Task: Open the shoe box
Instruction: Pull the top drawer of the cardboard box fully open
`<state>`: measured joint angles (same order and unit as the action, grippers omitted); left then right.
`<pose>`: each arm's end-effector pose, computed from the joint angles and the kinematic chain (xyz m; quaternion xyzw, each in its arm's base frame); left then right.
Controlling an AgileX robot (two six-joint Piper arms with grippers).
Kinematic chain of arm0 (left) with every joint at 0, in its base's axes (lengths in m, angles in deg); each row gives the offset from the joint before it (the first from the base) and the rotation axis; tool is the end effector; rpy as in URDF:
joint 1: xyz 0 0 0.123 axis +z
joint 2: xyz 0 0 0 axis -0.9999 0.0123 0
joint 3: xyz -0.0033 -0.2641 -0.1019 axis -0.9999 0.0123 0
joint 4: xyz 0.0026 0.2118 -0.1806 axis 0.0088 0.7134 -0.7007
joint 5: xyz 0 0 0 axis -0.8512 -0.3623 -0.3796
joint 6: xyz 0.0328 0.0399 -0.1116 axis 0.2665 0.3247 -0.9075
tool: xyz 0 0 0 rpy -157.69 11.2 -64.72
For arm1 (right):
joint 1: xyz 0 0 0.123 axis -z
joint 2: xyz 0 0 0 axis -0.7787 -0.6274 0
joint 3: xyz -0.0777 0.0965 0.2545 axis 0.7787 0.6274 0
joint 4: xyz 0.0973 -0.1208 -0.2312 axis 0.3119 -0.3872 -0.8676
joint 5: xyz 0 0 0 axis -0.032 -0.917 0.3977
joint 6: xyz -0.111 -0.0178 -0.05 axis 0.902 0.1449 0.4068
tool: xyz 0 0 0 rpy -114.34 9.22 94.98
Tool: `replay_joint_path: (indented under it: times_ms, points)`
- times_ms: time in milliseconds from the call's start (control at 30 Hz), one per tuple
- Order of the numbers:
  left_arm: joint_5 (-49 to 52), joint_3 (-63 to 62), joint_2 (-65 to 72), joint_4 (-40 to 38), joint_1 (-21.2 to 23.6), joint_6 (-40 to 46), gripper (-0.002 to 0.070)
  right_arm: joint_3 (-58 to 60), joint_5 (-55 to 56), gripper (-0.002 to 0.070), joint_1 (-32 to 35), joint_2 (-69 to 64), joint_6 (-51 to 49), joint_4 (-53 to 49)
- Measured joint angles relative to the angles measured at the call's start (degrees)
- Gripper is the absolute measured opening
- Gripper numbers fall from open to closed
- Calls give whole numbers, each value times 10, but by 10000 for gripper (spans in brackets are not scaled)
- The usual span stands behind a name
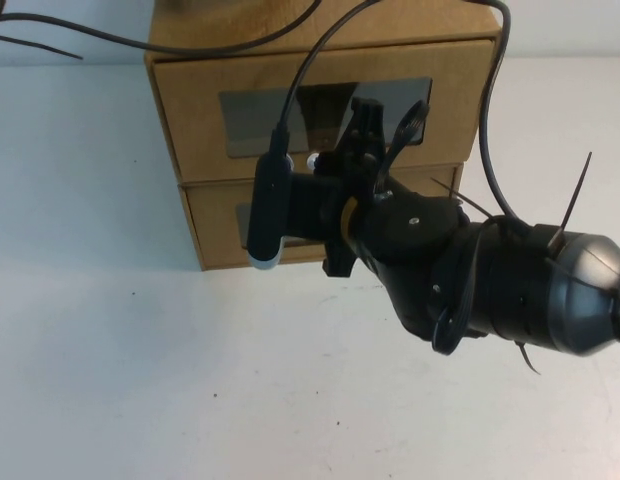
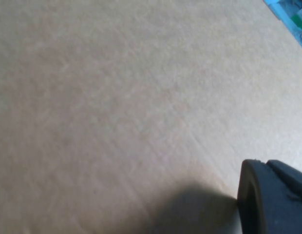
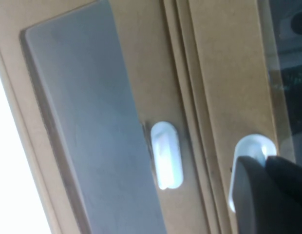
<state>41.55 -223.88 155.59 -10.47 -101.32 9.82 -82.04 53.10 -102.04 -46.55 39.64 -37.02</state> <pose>0.4878 -0.1844 0.3926 0.1961 0.8454 -0.3630 0.3391 0.3356 0.3166 0.2452 -0.5690 0.5978 -0.2355 0.5131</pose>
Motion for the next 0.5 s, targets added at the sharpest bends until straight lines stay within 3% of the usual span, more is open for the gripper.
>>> replay_joint_path:
  times_ms: [233, 500]
  points:
    - [8, 1, -41, 58, -21, -13, -5, 0, 9, 0, 11, 3, -20, -5]
    - [10, 43, -97, 105, -92, -25, -5, 0, 10, 0, 23, 4, -27, -8]
